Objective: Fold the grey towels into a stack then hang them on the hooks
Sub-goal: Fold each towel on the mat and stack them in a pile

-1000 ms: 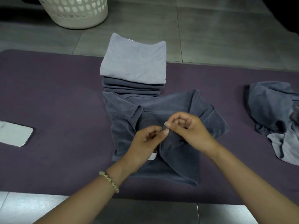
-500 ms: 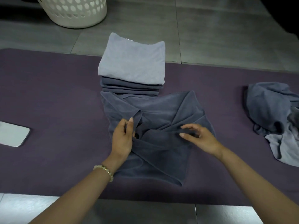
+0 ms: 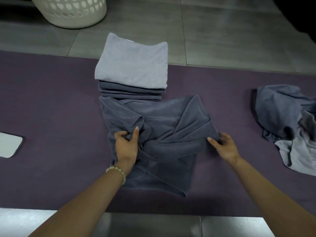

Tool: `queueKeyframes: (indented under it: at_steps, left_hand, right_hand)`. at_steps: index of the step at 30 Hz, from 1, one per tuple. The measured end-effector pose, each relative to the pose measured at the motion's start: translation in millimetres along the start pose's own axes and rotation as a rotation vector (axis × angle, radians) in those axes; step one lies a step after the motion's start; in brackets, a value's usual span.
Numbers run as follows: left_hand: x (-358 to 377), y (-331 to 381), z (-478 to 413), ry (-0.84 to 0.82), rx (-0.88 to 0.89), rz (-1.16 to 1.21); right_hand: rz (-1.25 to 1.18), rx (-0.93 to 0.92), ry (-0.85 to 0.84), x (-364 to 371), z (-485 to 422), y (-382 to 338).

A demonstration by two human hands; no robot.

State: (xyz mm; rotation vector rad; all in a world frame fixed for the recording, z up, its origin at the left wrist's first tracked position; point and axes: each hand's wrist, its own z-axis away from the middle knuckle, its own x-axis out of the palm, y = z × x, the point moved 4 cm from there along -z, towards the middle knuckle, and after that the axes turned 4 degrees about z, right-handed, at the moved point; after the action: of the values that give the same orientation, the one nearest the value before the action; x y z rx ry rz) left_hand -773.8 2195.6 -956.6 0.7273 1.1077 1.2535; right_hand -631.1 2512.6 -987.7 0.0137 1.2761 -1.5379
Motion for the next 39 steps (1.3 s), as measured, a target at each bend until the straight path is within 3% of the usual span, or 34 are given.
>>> queueKeyframes:
  at_steps: [4,10,16,18,20,24,28,33,37,39]
  left_hand:
    - [4,-8,-18,-0.021,-0.121,-0.002]
    - [9,-8,-45,0.01,-0.203,0.034]
    - [15,-11,-53,0.034,-0.281,0.085]
    - [14,-11,-52,0.055,-0.267,0.172]
    - [11,-3,-48,0.049,-0.131,0.196]
    - [9,38,-31,-0.098,0.236,0.1]
    - [9,82,-13,-0.344,0.451,0.066]
    - [0,112,11,-0.722,0.466,-0.009]
    - [-9,124,25,-0.907,0.396,-0.07]
    - [-12,127,32,-0.975,0.353,-0.059]
  right_hand:
    - [-0.002,0.049,0.0,2,1,-8]
    - [-0.24,-0.095,-0.139,5,14,-45]
    - [-0.141,-0.346,-0.214,15,24,-91]
    - [-0.101,-0.426,-0.276,23,32,-111]
    - [-0.128,-0.446,-0.361,32,40,-129]
    - [0.042,-0.477,-0.544,41,58,-156]
    - [0.17,-0.573,-0.578,35,78,-182]
    - [0.274,-0.704,-0.578,23,105,-207]
    - [0.316,-0.911,-0.527,20,120,-216]
    - [0.259,-0.873,-0.594,24,127,-217]
